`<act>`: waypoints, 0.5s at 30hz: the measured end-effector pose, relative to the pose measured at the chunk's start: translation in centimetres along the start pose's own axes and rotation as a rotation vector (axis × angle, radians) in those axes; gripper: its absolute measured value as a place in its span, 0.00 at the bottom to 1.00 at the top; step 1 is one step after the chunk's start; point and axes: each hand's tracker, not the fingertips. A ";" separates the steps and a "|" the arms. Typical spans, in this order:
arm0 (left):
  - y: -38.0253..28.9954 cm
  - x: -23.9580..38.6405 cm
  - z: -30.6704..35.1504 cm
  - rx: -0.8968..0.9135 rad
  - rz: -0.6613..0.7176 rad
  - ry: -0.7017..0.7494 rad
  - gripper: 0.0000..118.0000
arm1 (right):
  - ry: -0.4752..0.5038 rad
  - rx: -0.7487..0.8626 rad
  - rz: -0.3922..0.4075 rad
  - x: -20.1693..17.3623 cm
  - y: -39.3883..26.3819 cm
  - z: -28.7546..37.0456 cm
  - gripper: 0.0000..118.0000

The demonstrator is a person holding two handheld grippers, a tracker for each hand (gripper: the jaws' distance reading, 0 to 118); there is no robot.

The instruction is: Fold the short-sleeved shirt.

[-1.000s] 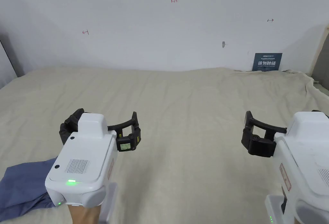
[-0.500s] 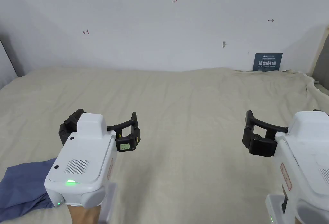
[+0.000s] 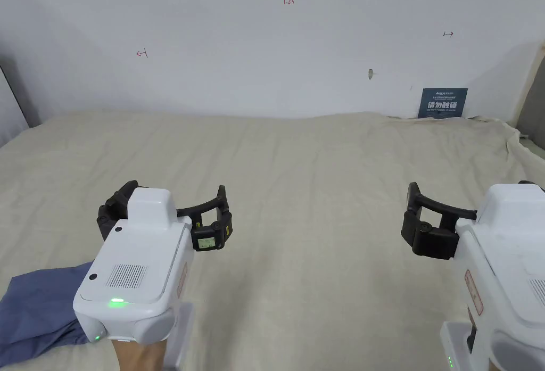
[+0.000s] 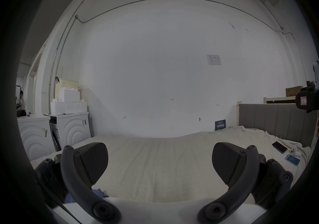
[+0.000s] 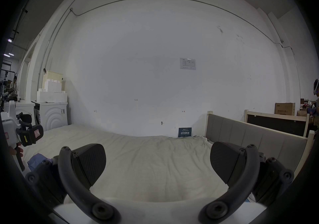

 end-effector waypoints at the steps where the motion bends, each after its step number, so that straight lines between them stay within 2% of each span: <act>1: 0.0 0.0 0.0 0.000 0.001 -0.002 1.00 | -0.001 0.000 0.001 0.0 0.0 0.0 1.00; 15: 0.2 -0.2 0.0 0.003 -0.001 0.002 1.00 | -0.004 0.010 0.007 0.2 0.0 -0.2 1.00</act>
